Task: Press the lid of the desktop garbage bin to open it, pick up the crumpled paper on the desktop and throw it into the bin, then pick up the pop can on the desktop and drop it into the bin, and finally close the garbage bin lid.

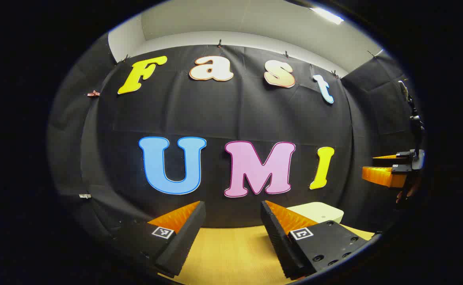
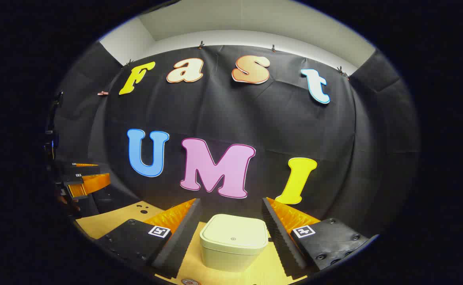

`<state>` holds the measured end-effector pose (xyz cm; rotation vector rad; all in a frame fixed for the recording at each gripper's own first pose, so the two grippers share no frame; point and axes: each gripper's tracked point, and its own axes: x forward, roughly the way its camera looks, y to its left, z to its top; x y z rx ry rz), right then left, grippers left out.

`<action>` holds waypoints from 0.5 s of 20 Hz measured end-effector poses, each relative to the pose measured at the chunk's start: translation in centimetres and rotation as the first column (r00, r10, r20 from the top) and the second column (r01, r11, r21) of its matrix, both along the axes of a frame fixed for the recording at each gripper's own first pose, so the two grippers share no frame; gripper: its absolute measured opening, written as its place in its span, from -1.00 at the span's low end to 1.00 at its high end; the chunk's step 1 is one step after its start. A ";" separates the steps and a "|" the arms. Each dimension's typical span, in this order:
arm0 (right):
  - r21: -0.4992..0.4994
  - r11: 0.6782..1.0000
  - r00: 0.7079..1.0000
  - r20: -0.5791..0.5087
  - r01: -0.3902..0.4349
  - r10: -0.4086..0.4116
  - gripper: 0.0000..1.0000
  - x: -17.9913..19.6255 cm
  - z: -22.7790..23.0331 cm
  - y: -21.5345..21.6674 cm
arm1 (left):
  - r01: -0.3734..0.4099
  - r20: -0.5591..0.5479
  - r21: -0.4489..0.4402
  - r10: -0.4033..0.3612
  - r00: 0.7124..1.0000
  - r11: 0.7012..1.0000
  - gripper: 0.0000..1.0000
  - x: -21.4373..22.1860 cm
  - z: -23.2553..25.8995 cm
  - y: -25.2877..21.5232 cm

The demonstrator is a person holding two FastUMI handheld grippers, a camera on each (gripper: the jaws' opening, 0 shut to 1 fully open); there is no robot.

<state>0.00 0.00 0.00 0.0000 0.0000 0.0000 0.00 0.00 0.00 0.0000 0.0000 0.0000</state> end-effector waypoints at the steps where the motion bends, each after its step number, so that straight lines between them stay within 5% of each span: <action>1: 0.003 1.000 1.000 -0.001 -0.003 0.003 0.92 0.0 -0.2 -0.1 | -0.003 -0.003 0.009 0.003 1.000 1.000 0.82 0.1 -0.1 0.0; 10: 0.030 1.000 1.000 -0.010 -0.010 0.011 0.92 0.6 -0.9 -1.3 | -0.006 -0.018 0.030 0.007 1.000 1.000 0.82 0.7 -0.4 -0.7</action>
